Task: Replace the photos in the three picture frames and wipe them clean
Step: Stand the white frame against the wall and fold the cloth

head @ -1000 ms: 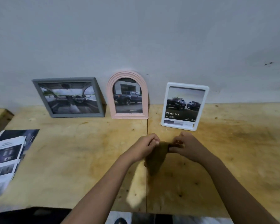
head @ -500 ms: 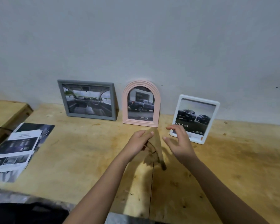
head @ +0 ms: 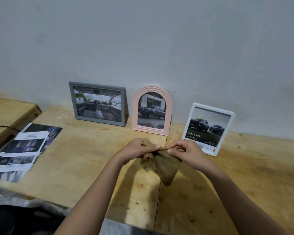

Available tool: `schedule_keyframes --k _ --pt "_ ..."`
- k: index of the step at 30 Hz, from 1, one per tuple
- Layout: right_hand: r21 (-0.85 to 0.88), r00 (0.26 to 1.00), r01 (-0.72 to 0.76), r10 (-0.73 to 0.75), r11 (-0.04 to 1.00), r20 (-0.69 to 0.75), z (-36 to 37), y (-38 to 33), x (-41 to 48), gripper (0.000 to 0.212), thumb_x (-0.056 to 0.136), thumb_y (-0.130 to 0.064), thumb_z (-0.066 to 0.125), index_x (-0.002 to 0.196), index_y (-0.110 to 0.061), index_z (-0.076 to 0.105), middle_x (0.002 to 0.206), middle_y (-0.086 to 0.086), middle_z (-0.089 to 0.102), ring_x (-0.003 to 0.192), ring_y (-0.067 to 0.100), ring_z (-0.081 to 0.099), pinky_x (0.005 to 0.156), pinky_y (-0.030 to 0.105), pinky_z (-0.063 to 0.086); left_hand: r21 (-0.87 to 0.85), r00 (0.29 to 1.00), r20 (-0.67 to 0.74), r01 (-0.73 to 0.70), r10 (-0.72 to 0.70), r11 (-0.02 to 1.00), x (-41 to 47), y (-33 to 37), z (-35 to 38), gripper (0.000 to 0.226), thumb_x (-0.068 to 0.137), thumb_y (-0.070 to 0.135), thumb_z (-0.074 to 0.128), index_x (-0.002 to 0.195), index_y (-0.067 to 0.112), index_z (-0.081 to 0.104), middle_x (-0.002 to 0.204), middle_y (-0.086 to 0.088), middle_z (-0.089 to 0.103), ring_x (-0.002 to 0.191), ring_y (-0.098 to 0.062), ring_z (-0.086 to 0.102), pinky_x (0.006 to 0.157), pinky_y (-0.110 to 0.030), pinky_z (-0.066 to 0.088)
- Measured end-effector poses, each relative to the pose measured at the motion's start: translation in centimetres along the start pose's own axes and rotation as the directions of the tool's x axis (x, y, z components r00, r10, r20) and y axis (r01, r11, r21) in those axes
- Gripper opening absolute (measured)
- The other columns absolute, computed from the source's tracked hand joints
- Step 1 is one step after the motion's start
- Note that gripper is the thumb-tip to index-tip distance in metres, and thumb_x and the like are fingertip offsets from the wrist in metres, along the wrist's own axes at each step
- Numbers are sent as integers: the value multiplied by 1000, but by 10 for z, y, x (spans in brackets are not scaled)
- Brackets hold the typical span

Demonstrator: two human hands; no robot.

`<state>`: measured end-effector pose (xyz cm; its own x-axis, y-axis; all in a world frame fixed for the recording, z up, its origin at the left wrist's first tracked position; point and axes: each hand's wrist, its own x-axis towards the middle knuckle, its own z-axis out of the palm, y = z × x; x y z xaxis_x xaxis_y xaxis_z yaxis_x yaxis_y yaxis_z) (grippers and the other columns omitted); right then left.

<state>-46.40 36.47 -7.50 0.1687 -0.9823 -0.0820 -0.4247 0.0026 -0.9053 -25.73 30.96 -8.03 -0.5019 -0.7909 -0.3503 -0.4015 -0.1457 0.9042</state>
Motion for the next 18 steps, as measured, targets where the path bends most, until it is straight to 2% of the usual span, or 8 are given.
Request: schedule_keyframes --k 2,3,6,9,11,14,16,18 --pt "-19 1000 -30 30 999 4 -10 4 1 5 85 -19 67 83 -21 71 77 -8 69 72 -1 63 66 13 47 17 999 44 6 -7 1000 0 -7 -8 19 76 25 76 81 16 61 79 0 65 76 -14 64 69 -26 53" --pt "-20 998 -56 55 998 -12 -14 8 1 5 85 -19 66 83 -18 71 77 -5 69 72 1 63 66 15 48 60 999 50 7 -10 998 1 -12 -13 19 75 20 77 81 16 59 81 0 64 79 -16 63 70 -29 52" --pt "-97 988 -154 151 983 -37 -26 21 3 6 84 -21 68 83 -17 72 80 7 71 76 12 64 71 27 50 320 990 86 83 -116 944 7 -23 -26 18 74 13 77 75 15 59 75 -1 58 77 -18 56 74 -38 52" --pt "-294 978 -193 208 936 18 -30 27 12 8 81 -22 71 77 -29 69 81 1 71 79 16 65 73 34 53 442 984 80 108 -159 891 18 -21 -33 10 77 9 73 75 18 70 71 2 63 72 -14 59 71 -29 52" --pt "-295 981 -195 184 935 -64 -28 26 21 10 81 -21 71 77 -30 69 82 -1 70 80 14 64 75 34 53 470 998 -29 70 -64 880 25 -12 -36 7 78 7 72 75 14 74 69 -3 65 70 -15 57 66 -24 45" --pt "-243 958 -178 111 954 -264 -22 19 28 9 83 -20 69 89 -24 74 86 -5 70 84 10 61 78 28 50 516 965 -230 10 127 856 28 -8 -42 9 81 12 68 81 16 77 77 -9 72 74 -22 62 68 -30 46" --pt "-226 937 -183 100 957 -334 -12 16 23 13 84 -19 68 95 -24 74 87 -8 70 84 8 61 77 27 50 572 925 -289 -40 247 819 23 -19 -42 17 84 13 65 94 21 76 90 -5 74 85 -22 65 75 -34 51" --pt "-197 920 -223 139 955 -366 10 22 11 17 85 -19 66 98 -24 74 88 -12 70 85 6 62 78 25 49 656 889 -296 -77 349 751 12 -42 -37 26 84 12 63 105 25 73 111 -2 71 103 -20 65 84 -32 52"
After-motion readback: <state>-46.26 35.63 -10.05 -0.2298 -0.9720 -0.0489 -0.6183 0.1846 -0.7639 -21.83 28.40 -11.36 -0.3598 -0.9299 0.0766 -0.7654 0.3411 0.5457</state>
